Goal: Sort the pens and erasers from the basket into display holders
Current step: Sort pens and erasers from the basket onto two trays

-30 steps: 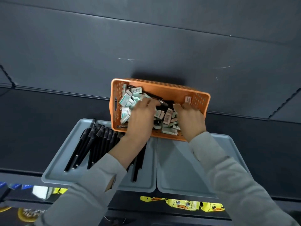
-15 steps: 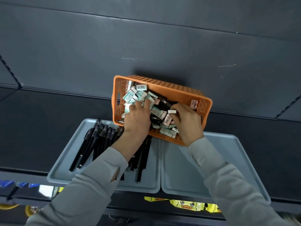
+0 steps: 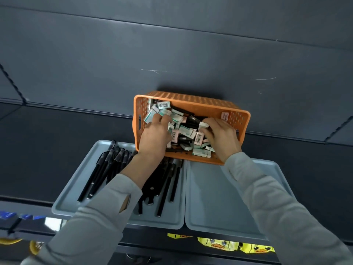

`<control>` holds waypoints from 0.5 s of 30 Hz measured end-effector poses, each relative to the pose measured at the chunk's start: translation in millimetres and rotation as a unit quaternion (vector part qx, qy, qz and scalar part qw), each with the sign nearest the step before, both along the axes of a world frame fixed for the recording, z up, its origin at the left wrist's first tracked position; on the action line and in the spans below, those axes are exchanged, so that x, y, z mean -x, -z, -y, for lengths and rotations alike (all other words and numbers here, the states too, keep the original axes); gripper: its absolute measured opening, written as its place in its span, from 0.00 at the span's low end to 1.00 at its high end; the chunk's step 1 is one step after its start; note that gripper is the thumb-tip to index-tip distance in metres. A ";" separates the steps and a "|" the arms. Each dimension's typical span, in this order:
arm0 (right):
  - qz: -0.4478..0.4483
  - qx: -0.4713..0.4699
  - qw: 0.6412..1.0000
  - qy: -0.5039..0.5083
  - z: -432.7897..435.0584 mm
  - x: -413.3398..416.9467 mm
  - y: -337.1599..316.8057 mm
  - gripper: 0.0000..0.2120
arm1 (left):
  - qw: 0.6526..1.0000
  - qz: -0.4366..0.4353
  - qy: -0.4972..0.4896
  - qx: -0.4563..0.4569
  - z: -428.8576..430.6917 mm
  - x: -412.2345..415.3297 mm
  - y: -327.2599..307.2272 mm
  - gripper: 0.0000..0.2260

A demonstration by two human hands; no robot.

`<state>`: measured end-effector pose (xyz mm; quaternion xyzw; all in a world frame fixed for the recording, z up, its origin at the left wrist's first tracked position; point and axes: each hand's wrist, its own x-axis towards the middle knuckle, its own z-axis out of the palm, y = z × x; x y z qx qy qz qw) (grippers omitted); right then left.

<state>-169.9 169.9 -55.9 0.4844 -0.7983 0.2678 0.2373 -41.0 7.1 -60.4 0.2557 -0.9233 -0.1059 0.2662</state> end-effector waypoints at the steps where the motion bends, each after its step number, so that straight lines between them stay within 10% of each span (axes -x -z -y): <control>1: 0.013 0.000 1.000 -0.001 0.0 3.9 0.2 0.06 | 1.000 -0.006 0.006 -0.006 0.2 -0.9 -0.3 0.19; 11: 0.191 0.089 0.977 -0.042 -16.5 -13.7 -13.5 0.13 | 0.977 -0.166 0.013 -0.136 -15.6 -10.0 -18.6 0.15; 15: 0.313 -0.029 0.941 -0.125 -45.6 -16.9 -21.1 0.13 | 0.884 -0.268 0.044 -0.379 -42.6 -18.9 -29.6 0.11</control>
